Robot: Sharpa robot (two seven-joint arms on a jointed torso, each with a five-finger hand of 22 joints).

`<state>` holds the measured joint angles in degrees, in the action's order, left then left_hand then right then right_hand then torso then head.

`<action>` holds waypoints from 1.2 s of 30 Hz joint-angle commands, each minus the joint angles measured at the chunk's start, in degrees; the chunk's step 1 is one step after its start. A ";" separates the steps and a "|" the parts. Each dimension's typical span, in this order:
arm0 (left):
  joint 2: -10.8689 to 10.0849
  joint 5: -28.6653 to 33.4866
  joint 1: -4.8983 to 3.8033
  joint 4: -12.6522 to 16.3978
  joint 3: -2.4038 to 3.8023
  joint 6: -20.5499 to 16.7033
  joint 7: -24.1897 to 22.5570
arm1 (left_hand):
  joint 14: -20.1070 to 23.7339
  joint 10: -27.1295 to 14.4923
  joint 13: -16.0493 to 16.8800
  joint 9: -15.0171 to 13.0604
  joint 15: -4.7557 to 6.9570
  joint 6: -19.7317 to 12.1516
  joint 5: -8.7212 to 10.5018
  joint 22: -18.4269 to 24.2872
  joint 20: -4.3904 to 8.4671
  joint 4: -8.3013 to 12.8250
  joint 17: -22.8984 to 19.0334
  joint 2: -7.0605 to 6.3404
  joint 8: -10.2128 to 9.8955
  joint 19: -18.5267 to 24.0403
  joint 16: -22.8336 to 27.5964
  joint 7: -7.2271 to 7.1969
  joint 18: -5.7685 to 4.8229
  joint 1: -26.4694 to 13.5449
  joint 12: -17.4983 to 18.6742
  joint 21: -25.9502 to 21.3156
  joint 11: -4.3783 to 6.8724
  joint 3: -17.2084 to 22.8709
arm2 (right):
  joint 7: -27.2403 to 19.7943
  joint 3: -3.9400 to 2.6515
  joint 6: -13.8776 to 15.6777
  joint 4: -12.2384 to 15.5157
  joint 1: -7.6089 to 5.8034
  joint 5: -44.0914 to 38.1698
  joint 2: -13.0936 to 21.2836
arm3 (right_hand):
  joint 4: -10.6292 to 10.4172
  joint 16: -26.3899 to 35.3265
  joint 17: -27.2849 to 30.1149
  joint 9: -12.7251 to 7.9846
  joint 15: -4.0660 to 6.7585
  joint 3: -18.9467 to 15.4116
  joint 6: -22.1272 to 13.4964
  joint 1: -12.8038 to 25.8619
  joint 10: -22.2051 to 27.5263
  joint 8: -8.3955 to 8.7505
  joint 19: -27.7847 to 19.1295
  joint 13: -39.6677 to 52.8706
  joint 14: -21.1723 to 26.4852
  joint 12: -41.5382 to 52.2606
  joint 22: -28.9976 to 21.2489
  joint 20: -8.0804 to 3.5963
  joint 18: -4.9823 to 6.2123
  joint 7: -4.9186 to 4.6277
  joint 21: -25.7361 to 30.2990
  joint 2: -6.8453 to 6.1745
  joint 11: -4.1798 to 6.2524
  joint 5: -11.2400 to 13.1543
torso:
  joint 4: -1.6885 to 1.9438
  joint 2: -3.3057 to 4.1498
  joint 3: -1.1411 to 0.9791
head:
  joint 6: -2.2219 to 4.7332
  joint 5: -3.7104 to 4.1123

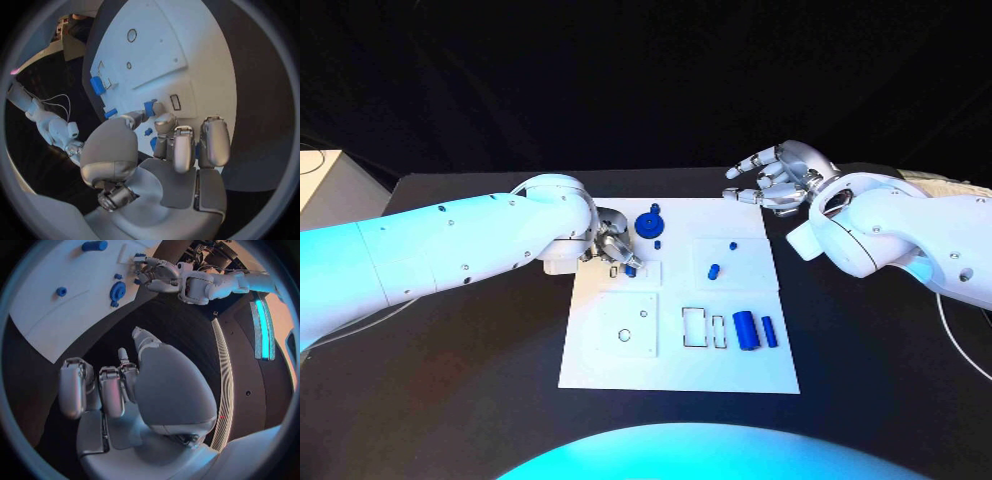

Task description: Assemble the parts on the task board

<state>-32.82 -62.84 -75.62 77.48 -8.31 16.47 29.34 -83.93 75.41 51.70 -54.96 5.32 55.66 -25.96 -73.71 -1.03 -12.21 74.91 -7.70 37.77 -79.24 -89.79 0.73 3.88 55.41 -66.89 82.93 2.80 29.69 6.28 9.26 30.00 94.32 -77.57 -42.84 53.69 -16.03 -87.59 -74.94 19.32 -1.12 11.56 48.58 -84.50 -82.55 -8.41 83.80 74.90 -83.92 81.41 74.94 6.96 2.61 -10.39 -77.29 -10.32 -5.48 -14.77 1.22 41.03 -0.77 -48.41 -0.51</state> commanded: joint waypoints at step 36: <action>-0.18 1.95 1.07 0.54 -0.79 4.01 0.77 | -6.00 -0.75 -1.93 -1.95 -0.05 -1.73 0.49 0.49 -0.29 11.89 14.87 -0.16 0.92 0.40 -0.08 0.85 -0.12 1.74 0.68 -0.67 -0.38 21.02 | 0.10 -0.01 -0.63 -0.25 0.24 -0.49 -0.18 | 0.00 0.14 -9.52 0.09 0.11 0.49 -0.38 0.39 0.49 -0.30 -0.25 7.15 -4.53 -0.22 6.97 -0.08 0.52 0.00 0.26 0.01 0.07 0.30 | 0.00 0.02 -0.03 | -0.51 -0.08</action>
<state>-32.98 -60.53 -75.67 77.73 -8.24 16.32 29.21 -83.93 74.94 49.80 -56.82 5.31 54.34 -25.64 -73.27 -1.25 -12.61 74.91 -7.75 38.70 -79.02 -89.79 1.65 3.88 56.78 -66.38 82.48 2.43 38.82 6.46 9.26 29.87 94.09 -77.37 -42.89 53.55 -16.03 -87.59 -74.92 19.32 -1.12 11.56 48.58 -84.51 -82.55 -8.41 83.80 74.90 -83.92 81.41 74.91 6.96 2.60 -10.39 -77.31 -10.32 -5.48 -14.77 1.20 41.04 -0.82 -48.89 -0.58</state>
